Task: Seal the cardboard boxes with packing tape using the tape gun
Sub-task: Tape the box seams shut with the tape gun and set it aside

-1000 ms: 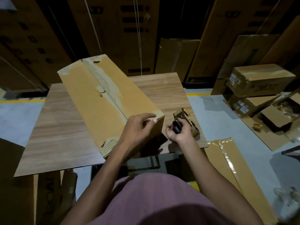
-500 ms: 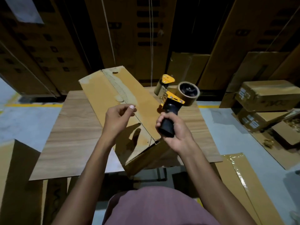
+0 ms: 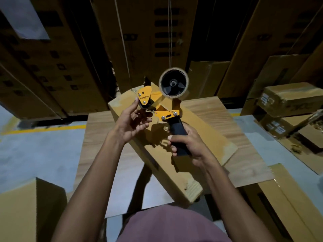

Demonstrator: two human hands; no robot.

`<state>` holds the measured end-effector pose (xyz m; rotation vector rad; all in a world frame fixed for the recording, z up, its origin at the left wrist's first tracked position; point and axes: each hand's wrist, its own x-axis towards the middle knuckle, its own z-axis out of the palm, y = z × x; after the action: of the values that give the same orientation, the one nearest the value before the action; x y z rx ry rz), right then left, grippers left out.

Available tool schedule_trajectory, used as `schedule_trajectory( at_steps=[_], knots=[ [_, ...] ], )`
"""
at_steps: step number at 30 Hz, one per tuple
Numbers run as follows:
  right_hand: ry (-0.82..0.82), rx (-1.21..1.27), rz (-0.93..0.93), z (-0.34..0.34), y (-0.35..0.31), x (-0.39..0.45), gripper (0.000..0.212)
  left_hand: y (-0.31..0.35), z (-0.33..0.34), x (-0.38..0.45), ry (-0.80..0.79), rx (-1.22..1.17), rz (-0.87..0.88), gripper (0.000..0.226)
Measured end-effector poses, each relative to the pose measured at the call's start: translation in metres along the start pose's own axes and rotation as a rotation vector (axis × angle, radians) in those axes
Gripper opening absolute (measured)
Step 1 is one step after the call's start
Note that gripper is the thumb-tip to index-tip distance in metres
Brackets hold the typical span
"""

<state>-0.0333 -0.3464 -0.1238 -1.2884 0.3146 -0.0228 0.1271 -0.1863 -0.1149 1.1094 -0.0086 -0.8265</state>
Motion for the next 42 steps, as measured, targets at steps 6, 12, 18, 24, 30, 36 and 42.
schedule_trajectory(
  at_steps=[6, 12, 18, 24, 30, 36, 42],
  knots=[
    [0.016, 0.130, -0.073, 0.022, 0.018, 0.013, 0.034, 0.027, -0.033, 0.010, -0.106, -0.064, -0.082, 0.018],
    [0.076, 0.082, -0.046, 0.013, 0.026, 0.019, 0.044, 0.040, -0.049, 0.029, -0.191, 0.087, -0.209, 0.022],
    [0.155, 0.000, -0.020, 0.004, 0.022, 0.041, 0.042, 0.044, -0.045, 0.041, -0.167, 0.042, -0.280, 0.035],
    [0.124, -0.057, 0.032, -0.003, 0.018, 0.069, 0.035, 0.039, -0.051, 0.056, 0.041, 0.095, -0.232, 0.033],
    [0.116, -0.137, 0.075, -0.010, 0.011, 0.102, 0.029, 0.058, -0.060, 0.096, 0.158, 0.140, -0.295, 0.034],
    [0.260, -0.335, 0.001, 0.002, -0.006, 0.154, 0.023, 0.111, -0.051, 0.154, 0.275, 0.526, -0.141, 0.030],
    [0.454, -0.480, 0.060, 0.023, -0.002, 0.234, 0.039, 0.148, -0.054, 0.210, 0.362, 0.755, -0.023, 0.031]
  ],
)
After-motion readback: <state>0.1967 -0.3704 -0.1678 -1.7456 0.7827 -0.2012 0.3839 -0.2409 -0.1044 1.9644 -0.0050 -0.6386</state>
